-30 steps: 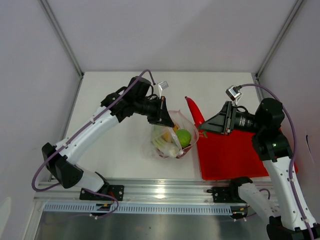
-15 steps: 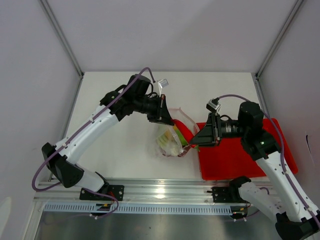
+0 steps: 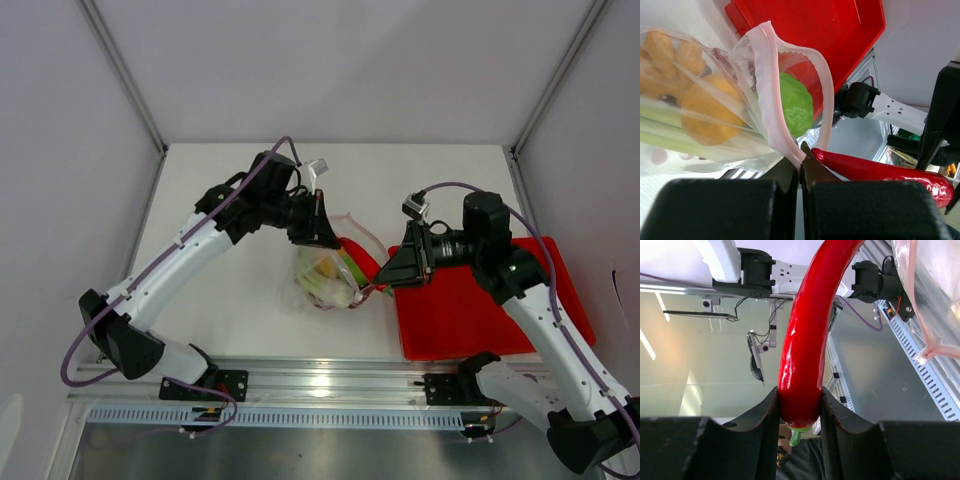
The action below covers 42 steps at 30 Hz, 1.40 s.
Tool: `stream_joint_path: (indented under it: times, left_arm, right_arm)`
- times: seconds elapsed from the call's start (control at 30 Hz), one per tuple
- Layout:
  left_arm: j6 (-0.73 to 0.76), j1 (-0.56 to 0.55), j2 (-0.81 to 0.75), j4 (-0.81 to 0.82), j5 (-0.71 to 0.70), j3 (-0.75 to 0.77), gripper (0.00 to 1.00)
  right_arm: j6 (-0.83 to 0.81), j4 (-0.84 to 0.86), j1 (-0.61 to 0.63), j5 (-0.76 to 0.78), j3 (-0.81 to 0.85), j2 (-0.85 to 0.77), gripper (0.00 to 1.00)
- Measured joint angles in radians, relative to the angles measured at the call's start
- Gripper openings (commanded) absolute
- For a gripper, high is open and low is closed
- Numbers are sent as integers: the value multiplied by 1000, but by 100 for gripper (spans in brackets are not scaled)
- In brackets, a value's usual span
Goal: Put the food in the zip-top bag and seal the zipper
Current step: Place the fake vegetable in the zipper food storage bag.
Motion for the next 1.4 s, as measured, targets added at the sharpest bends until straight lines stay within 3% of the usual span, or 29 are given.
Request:
stream_joint_path:
  times: [0.47,0.67,1.03,1.33,1.4]
  left_arm:
    - [-2,-9,-23,40,47,-47,1]
    - [0,-9,-25,39,56,-47,1]
    - [0,-9,-48,39,94,-52,0]
    - [8,-11,-60,25,109,-52,1]
    - [8,-14,-62,28,108,-54,1]
  right_arm:
    - [1,-110,-18,96,31,-70,0]
    - [35,-76,-19,98,-65,-90,0]
    - [-13,-41,30,176,-33,149,0]
    - [-2,-34,46,229,47,308,13]
    - [-3,-54,48,241,85,338,27]
